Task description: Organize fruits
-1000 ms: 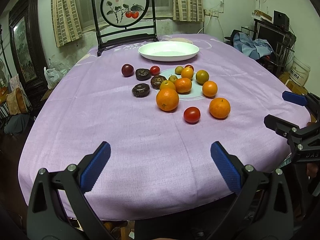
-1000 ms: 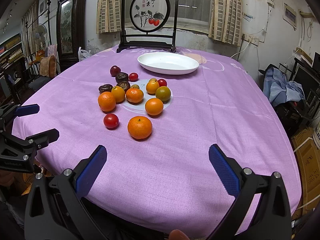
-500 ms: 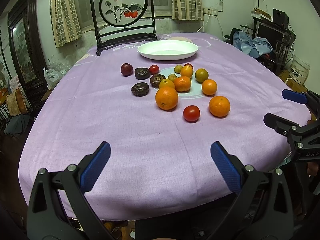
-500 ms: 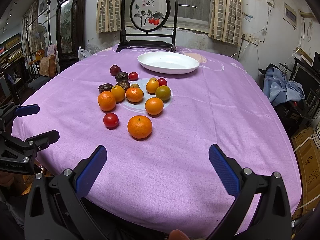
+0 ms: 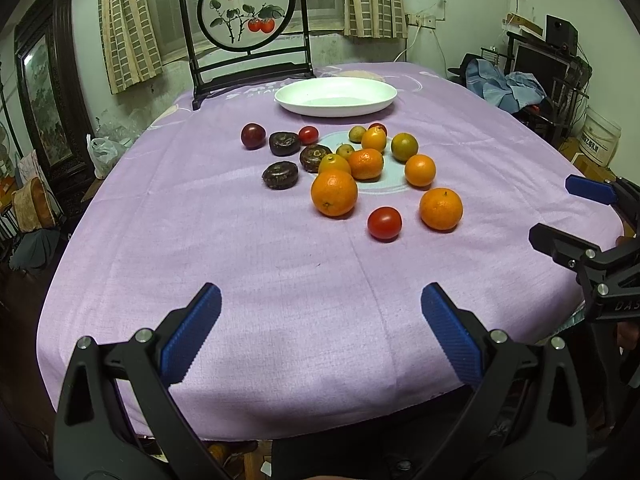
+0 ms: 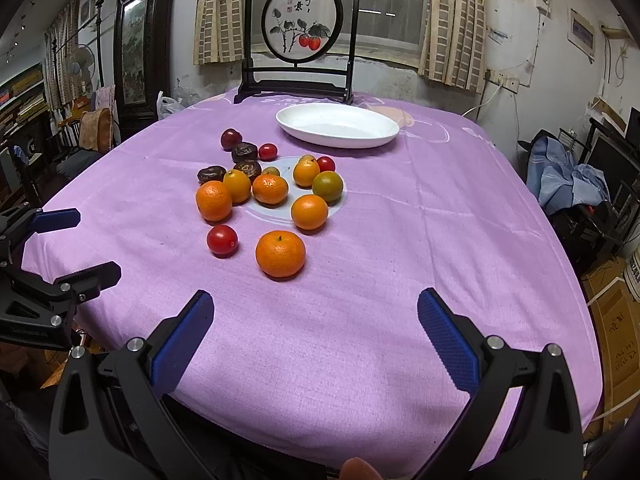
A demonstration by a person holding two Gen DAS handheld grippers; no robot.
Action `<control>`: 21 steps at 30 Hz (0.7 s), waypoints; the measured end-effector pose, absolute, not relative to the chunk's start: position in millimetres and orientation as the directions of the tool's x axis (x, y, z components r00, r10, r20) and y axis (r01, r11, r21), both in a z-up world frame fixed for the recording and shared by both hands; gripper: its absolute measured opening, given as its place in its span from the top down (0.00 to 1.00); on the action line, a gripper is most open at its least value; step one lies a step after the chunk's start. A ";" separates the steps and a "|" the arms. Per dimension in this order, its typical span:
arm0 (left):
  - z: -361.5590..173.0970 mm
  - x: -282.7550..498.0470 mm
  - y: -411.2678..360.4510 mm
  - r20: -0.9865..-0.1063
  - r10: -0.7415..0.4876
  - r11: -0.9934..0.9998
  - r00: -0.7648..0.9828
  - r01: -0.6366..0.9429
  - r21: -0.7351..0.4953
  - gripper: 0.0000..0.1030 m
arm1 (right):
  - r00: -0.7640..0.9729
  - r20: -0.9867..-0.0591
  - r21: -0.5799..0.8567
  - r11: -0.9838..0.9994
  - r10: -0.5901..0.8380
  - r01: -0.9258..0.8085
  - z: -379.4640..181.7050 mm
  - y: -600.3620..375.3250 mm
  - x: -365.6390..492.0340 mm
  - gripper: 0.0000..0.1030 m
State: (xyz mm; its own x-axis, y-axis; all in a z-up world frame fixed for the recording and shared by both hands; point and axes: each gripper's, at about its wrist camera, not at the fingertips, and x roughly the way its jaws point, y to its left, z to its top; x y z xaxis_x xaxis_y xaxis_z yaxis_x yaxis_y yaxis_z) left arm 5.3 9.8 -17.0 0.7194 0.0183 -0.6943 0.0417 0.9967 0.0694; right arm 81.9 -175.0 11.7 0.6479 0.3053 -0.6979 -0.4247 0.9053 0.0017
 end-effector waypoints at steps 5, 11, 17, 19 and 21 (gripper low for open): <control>-17.2 7.4 12.1 -0.698 0.017 0.996 0.716 0.046 0.070 0.02 | 0.632 -0.696 0.026 0.892 0.341 -0.452 10.5 -173.7 83.3 0.01; -23.4 13.0 25.5 -0.726 -0.038 0.998 0.687 0.056 0.000 0.02 | 0.561 -0.688 0.121 0.835 0.461 -0.537 -4.1 -159.1 85.1 0.01; -33.4 15.1 39.2 -0.729 -0.039 0.999 0.683 0.035 -0.021 0.02 | 0.530 -0.722 0.133 0.842 0.444 -0.523 -17.7 -142.8 112.3 0.01; -35.7 18.2 43.3 -0.736 -0.059 0.998 0.674 0.044 -0.040 0.02 | 0.542 -0.743 0.082 0.857 0.393 -0.508 -23.8 -135.2 121.9 0.08; -37.1 21.1 47.7 -0.735 -0.078 0.997 0.674 0.048 -0.061 0.02 | 0.540 -0.753 0.062 0.857 0.377 -0.512 -27.7 -129.6 131.3 0.15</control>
